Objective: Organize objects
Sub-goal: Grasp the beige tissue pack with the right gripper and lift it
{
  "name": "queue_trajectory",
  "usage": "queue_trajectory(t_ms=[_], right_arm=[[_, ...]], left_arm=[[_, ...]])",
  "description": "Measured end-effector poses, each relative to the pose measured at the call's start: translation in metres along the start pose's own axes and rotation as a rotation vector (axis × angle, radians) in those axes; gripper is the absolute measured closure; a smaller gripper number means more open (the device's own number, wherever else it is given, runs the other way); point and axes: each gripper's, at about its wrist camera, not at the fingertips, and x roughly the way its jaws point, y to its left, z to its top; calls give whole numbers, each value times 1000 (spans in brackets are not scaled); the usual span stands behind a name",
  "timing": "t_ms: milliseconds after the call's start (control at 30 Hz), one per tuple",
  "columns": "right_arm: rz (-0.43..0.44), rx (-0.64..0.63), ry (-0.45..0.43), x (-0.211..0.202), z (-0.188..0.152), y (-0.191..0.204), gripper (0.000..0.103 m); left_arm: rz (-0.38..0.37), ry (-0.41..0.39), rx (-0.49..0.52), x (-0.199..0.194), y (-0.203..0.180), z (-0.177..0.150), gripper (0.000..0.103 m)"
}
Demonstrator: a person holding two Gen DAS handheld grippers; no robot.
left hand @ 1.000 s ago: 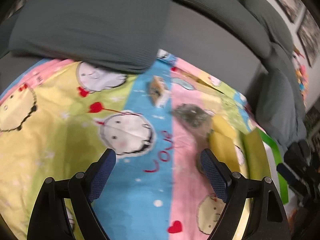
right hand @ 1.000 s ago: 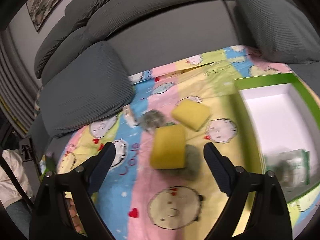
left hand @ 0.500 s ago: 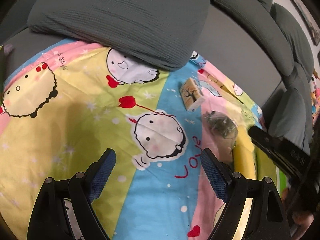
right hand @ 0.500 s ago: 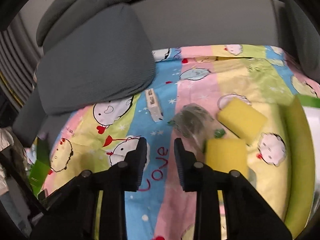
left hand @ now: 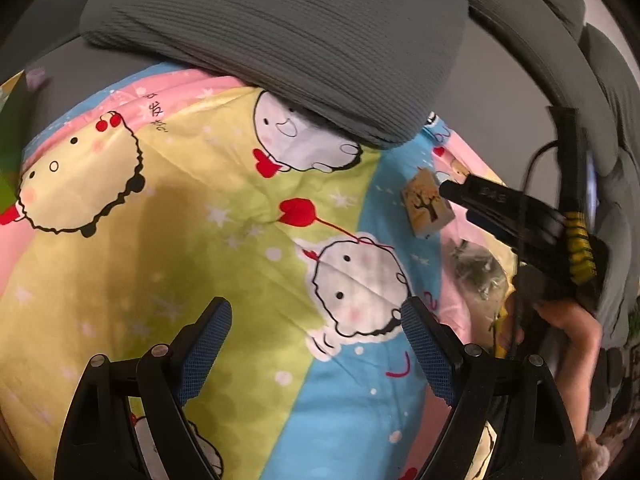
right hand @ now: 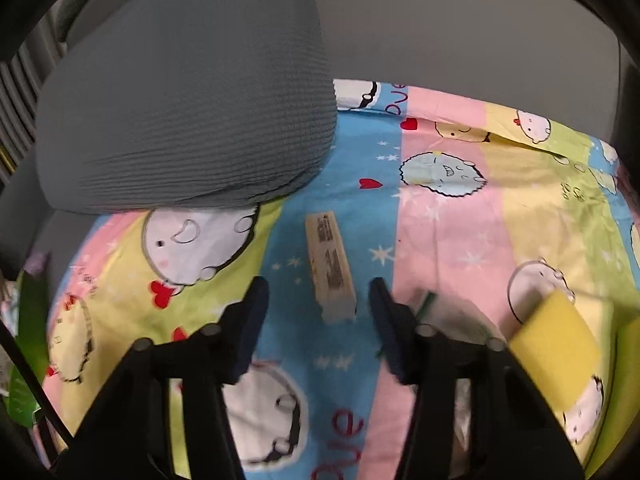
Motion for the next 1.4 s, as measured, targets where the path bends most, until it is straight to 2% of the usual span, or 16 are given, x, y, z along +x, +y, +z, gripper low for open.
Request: queue_trajectory(t_ms=[67, 133, 233, 267, 300, 433, 633, 800, 933, 1133, 1233, 1300, 1400], right_arm=[[-37, -11, 9, 14, 3, 1, 57], [-65, -22, 25, 27, 6, 2, 61], [-74, -19, 56, 41, 5, 2, 70], [-73, -19, 61, 44, 5, 1, 77], [-80, -18, 66, 46, 3, 1, 81], [-85, 10, 44, 39, -1, -2, 84], [99, 123, 24, -27, -31, -14, 83], [227, 224, 35, -94, -79, -29, 83], [312, 279, 59, -122, -120, -39, 83], [293, 344, 165, -112, -164, -58, 81], [205, 338, 217, -103, -171, -68, 79], [153, 347, 215, -103, -173, -77, 64], [117, 364, 174, -114, -171, -91, 57]], left_arm=[[2, -4, -8, 0, 2, 2, 17], [-2, -1, -12, 0, 4, 4, 16], [-2, 0, -18, 1, 5, 6, 17], [-1, 1, -20, 2, 6, 6, 17], [-3, 4, -21, 2, 6, 6, 17], [-13, 10, -27, 4, 7, 7, 17], [-4, 23, -45, 9, 8, 5, 17], [-25, 54, -11, 14, -1, -2, 17], [-53, 99, 14, 19, -10, -12, 17], [-152, 194, 91, 25, -39, -34, 17], [-181, 239, 140, 31, -55, -45, 17], [-194, 265, 161, 34, -63, -51, 17], [-215, 303, 182, 39, -72, -59, 17]])
